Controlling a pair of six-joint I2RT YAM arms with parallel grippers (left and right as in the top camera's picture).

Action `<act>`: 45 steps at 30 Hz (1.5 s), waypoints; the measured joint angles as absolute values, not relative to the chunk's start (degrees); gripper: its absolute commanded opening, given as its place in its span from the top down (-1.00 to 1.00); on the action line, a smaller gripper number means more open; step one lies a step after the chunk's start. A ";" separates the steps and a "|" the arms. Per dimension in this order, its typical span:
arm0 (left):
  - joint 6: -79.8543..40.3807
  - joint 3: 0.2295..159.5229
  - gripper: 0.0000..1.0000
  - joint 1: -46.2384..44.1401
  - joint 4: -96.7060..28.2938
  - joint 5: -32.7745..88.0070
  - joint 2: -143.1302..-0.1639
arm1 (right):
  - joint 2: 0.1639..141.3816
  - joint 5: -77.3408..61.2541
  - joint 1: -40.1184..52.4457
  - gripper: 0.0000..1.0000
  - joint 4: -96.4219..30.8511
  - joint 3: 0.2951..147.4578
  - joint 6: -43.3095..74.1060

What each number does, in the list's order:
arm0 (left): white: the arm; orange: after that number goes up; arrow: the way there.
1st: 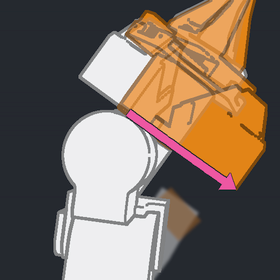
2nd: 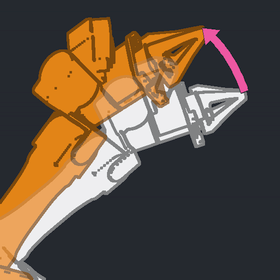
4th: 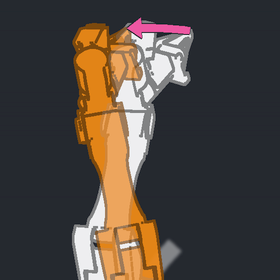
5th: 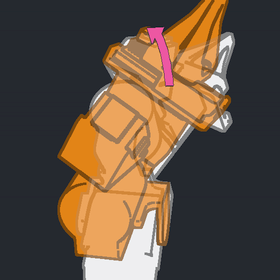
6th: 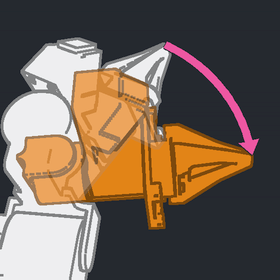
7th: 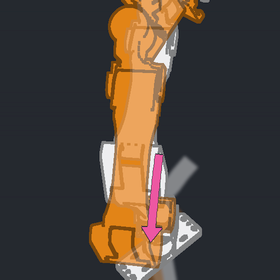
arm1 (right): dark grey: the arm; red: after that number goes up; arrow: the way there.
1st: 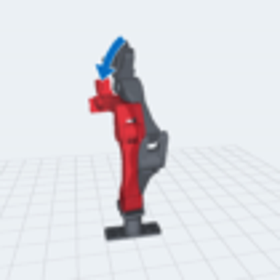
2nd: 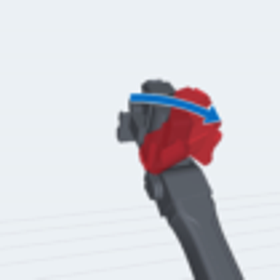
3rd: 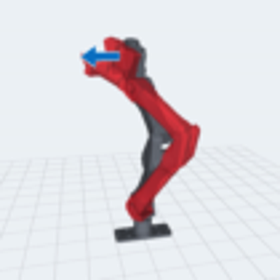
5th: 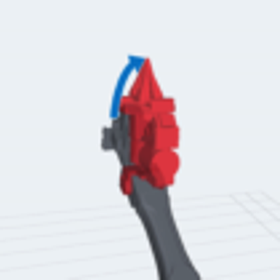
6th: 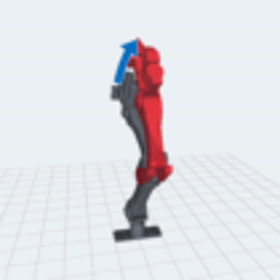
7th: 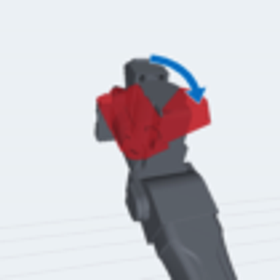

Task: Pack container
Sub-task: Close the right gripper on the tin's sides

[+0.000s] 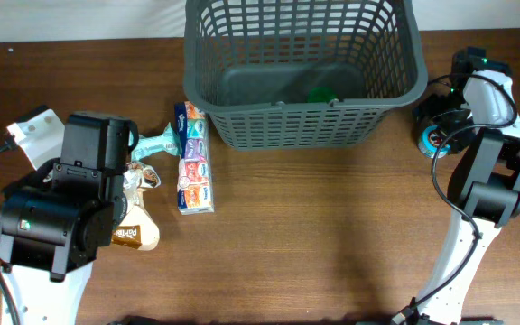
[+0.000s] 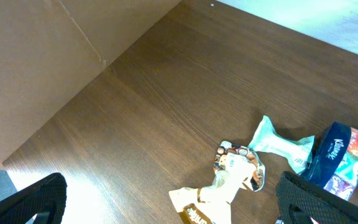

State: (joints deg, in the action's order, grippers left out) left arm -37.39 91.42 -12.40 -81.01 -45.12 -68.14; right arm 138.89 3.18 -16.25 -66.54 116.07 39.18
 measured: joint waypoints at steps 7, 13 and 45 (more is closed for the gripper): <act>-37.39 91.42 -0.99 -12.40 -81.01 -45.12 -68.14 | 138.89 3.18 -16.25 -0.98 -66.59 116.05 39.20; -37.39 91.42 -0.99 -12.40 -81.01 -45.12 -68.14 | 138.69 3.16 -16.25 -0.88 -66.26 115.55 39.51; -37.39 91.42 -0.99 -12.40 -81.01 -45.12 -68.14 | 136.66 2.39 -16.08 0.93 -64.20 111.83 40.71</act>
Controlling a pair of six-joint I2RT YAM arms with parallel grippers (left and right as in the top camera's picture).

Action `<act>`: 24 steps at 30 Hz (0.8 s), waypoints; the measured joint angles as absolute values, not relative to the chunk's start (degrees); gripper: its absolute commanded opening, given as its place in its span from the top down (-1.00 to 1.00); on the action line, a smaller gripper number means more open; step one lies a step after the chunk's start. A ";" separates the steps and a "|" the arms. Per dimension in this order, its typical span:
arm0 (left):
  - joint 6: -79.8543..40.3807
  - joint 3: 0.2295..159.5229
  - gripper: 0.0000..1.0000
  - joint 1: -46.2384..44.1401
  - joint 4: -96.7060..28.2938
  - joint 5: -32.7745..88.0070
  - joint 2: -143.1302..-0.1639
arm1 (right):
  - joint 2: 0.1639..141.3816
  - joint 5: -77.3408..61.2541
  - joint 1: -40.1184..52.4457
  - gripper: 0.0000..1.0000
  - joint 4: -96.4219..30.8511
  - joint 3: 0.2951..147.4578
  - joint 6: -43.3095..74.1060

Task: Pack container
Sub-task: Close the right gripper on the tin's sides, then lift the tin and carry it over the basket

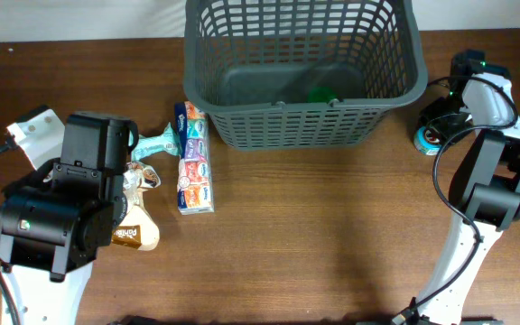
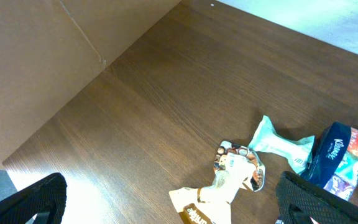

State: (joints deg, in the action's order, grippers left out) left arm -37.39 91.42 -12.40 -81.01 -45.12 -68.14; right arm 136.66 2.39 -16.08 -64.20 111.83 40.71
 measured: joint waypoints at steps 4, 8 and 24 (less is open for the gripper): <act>-37.39 91.42 -0.99 -12.40 -81.01 -45.12 -68.14 | 136.66 2.37 -16.08 0.92 -64.20 111.83 40.69; -37.39 91.42 -0.99 -12.40 -81.01 -45.12 -68.14 | 136.66 2.39 -16.10 0.92 -64.29 111.85 40.71; -37.39 91.42 -0.99 -12.40 -80.99 -45.12 -68.14 | 139.85 4.05 -19.03 0.92 -77.87 124.16 38.76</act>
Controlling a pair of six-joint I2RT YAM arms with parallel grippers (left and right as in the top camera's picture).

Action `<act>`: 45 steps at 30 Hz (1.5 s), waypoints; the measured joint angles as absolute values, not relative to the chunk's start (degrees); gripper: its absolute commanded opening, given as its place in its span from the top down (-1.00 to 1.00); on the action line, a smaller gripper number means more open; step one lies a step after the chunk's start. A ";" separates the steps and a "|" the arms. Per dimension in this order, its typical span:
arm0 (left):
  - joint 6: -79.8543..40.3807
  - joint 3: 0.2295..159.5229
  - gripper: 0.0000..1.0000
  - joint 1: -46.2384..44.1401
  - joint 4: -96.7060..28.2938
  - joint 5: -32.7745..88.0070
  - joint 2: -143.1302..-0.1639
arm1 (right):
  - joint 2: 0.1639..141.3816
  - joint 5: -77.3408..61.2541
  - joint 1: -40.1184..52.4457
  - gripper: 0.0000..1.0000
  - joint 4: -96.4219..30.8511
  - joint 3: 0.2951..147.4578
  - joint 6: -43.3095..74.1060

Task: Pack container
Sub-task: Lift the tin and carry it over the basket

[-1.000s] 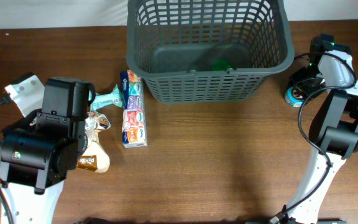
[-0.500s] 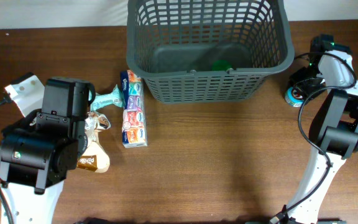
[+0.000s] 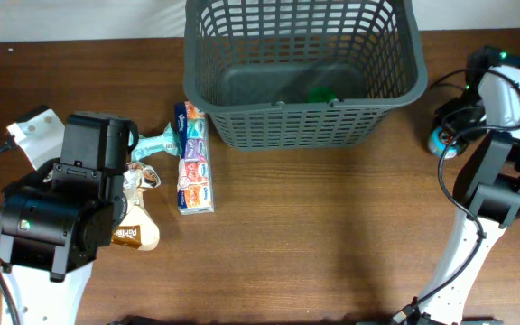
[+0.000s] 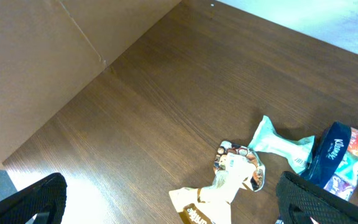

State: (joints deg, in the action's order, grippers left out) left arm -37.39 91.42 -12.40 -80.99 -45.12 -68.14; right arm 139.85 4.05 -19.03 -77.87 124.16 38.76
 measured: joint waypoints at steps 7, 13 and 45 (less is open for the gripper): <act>-37.39 91.42 -0.99 -12.40 -81.01 -45.12 -68.14 | 139.96 4.47 -19.03 0.92 -88.47 143.41 36.80; -37.39 91.42 -0.99 -12.40 -81.01 -45.28 -68.14 | 139.65 4.45 -19.03 0.92 -96.99 166.21 34.11; -37.39 91.42 -0.99 -12.40 -81.01 -45.28 -68.14 | 115.98 -8.62 4.73 0.93 -83.55 173.73 29.98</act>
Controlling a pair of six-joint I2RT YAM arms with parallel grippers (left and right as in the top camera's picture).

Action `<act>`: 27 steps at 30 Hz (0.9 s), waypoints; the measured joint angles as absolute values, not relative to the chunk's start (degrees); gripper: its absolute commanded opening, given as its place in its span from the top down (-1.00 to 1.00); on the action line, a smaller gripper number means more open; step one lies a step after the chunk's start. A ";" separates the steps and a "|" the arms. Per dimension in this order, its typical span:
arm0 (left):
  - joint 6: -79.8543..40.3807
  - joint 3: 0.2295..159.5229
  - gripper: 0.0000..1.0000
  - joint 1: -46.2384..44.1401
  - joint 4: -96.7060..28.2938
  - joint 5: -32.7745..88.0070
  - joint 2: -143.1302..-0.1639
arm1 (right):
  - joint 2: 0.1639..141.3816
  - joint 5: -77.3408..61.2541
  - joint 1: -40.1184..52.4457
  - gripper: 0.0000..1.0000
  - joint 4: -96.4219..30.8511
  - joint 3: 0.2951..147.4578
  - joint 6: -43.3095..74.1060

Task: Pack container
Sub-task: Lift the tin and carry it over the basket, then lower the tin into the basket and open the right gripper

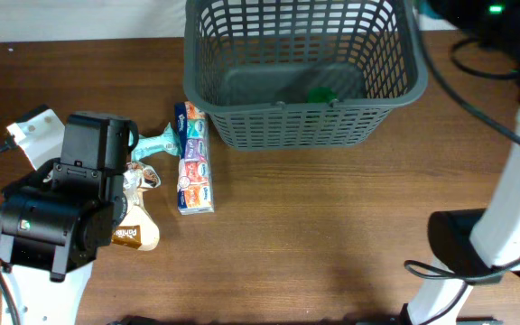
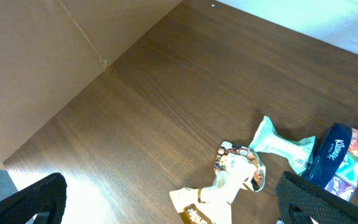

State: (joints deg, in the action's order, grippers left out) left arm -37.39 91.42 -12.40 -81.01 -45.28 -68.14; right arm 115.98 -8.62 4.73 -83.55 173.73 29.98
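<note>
The dark grey basket (image 1: 303, 116) stands at the back centre with a green item (image 1: 321, 94) inside. To its left lie a tissue pack (image 1: 194, 162) (image 2: 347, 158), a teal packet (image 1: 156, 143) (image 2: 278, 144) and a tan snack bag (image 1: 136, 227) (image 2: 219, 193). My left gripper (image 2: 173, 208) hangs open above the snack bag, touching nothing. My right gripper (image 1: 445, 11) is raised at the top edge over the basket's right rim, blurred, with a teal sliver of the small can at its tip.
The right arm's white links run down the right side to its base (image 1: 463, 244). A white box with a cable (image 1: 30, 128) sits at the far left, behind the left arm.
My right arm has risen from the table right of the basket to the top edge above the basket's right rim. The small can is gone from the table. The left arm is unchanged.
My right gripper was low at the small can right of the basket. It stayed around the can at slightly different spots over the two later moments. Now it is high over the basket rim and the can has left the table. The left side never changed.
</note>
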 measured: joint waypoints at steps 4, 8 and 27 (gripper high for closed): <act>-37.39 91.42 -0.99 -12.40 -81.01 -45.28 -68.14 | 117.95 -6.37 9.08 0.92 -82.83 172.99 28.25; -37.39 91.42 -0.99 -12.40 -81.01 -45.28 -68.14 | 120.07 -3.16 12.40 0.93 -82.61 171.74 26.83; -37.39 91.42 -0.99 -12.40 -81.01 -45.28 -68.14 | 135.50 1.10 13.98 0.93 -82.94 164.75 23.51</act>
State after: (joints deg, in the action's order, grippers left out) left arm -37.39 91.42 -12.40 -81.01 -45.28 -68.14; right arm 135.50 1.10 13.98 -82.94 164.75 23.51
